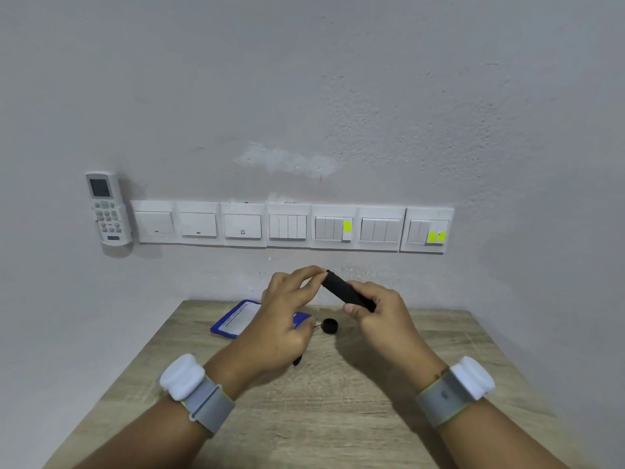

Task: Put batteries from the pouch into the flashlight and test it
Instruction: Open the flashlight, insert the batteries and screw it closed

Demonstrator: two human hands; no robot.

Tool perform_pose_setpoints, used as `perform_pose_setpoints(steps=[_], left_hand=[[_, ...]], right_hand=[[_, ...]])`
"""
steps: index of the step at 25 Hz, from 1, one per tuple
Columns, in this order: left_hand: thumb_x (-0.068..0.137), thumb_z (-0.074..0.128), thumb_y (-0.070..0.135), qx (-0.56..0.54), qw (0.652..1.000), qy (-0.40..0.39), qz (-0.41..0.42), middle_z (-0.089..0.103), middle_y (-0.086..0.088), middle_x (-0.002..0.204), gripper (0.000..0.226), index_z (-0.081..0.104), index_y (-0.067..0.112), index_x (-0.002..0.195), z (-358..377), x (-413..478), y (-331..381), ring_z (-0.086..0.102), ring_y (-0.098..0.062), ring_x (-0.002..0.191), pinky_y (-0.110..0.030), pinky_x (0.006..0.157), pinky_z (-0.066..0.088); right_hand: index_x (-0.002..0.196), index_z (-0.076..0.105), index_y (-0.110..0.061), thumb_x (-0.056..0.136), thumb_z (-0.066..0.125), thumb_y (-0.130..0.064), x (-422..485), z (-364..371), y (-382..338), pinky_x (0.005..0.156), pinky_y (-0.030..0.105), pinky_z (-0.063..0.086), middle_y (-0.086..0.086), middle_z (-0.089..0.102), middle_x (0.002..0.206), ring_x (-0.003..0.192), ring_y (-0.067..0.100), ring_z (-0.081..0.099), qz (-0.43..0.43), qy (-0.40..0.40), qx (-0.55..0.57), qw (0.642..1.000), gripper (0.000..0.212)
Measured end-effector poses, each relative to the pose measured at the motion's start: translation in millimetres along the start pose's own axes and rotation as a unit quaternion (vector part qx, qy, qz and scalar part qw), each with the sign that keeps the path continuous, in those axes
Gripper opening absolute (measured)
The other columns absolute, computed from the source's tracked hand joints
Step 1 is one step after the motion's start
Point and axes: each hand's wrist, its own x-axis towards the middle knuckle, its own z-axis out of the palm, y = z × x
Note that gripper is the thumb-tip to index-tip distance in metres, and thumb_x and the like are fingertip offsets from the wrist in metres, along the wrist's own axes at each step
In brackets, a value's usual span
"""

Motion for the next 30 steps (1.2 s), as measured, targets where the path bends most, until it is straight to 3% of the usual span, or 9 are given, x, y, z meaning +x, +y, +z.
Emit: perform_pose_setpoints(steps=[5,7,10,13,16,20,23,26,30], left_hand=[[0.097,0.059,0.01,-0.002,0.996,-0.038,-0.084,0.005,0.029,0.164,0.08,0.023,0.044,0.16,14,6,-1,0.025,0.001,0.142,-0.026,0.117,0.027],[0.097,0.06,0.017,0.037,0.991,-0.063,-0.109,0.023,0.014,0.163,0.075,0.026,0.035,0.161,13,17,-4,0.034,-0.009,0.144,-0.031,0.119,0.034],[0.097,0.057,0.031,0.156,0.965,-0.18,-0.107,0.061,0.0,0.133,0.052,0.049,0.031,0.149,16,36,-3,0.053,-0.023,0.128,-0.041,0.107,0.047],[0.096,0.055,0.041,0.249,0.941,-0.219,-0.073,0.062,-0.005,0.117,0.039,0.061,0.029,0.132,27,42,5,0.057,-0.029,0.115,-0.043,0.093,0.051],[0.095,0.061,0.034,0.274,0.933,-0.224,-0.071,0.065,-0.005,0.11,0.024,0.072,0.022,0.113,34,45,5,0.059,-0.029,0.111,-0.042,0.092,0.048],[0.094,0.07,0.02,0.104,0.989,-0.075,-0.072,0.071,0.004,0.114,0.025,0.074,0.023,0.119,18,41,7,0.062,-0.016,0.105,-0.029,0.096,0.047],[0.091,0.077,0.011,-0.075,0.988,0.058,-0.119,0.075,0.011,0.106,0.029,0.077,0.032,0.111,-5,28,6,0.067,-0.005,0.092,-0.011,0.087,0.05],[0.09,0.076,0.002,-0.212,0.956,0.103,-0.173,0.08,0.007,0.099,0.042,0.079,0.043,0.1,-13,16,-2,0.074,-0.01,0.091,-0.028,0.092,0.059],[0.091,0.074,0.0,-0.237,0.947,0.112,-0.187,0.081,0.012,0.102,0.042,0.08,0.04,0.101,-7,11,-6,0.077,-0.012,0.095,-0.032,0.095,0.059]], right_hand=[[0.105,0.074,-0.021,0.091,0.064,-0.01,4,-2,11,0.07,0.026,0.045,0.004,0.07,0.093,0.086,0.02,0.063,0.057,0.036,-0.06,0.996,0.02],[0.096,0.072,-0.02,0.09,0.062,-0.011,5,-3,16,0.065,0.029,0.045,0.004,0.07,0.087,0.081,0.023,0.063,0.077,0.06,-0.082,0.992,0.015],[0.092,0.07,-0.023,0.088,0.062,-0.014,6,-9,22,0.071,0.034,0.051,0.0,0.069,0.084,0.08,0.022,0.063,0.1,0.081,-0.104,0.986,0.012],[0.096,0.07,-0.025,0.087,0.064,-0.016,6,-11,24,0.077,0.038,0.054,-0.001,0.07,0.087,0.083,0.023,0.064,0.099,0.077,-0.126,0.984,0.014],[0.105,0.067,-0.026,0.086,0.065,-0.018,7,-10,24,0.078,0.036,0.054,0.001,0.071,0.094,0.086,0.024,0.065,0.111,0.085,-0.119,0.983,0.021],[0.098,0.062,-0.027,0.084,0.071,-0.02,7,-12,22,0.07,0.034,0.054,-0.001,0.071,0.091,0.079,0.022,0.066,0.111,0.11,-0.079,0.985,0.018],[0.093,0.061,-0.028,0.083,0.076,-0.02,3,-7,15,0.064,0.03,0.05,-0.004,0.069,0.086,0.074,0.02,0.065,0.072,0.095,-0.072,0.99,0.019],[0.094,0.065,-0.03,0.084,0.079,-0.022,-3,5,3,0.071,0.025,0.05,-0.009,0.07,0.089,0.081,0.011,0.064,0.016,0.043,-0.073,0.996,0.019],[0.096,0.069,-0.032,0.081,0.081,-0.02,-10,14,-3,0.079,0.018,0.048,-0.013,0.068,0.095,0.09,0.003,0.062,-0.055,0.028,-0.095,0.994,0.023]])
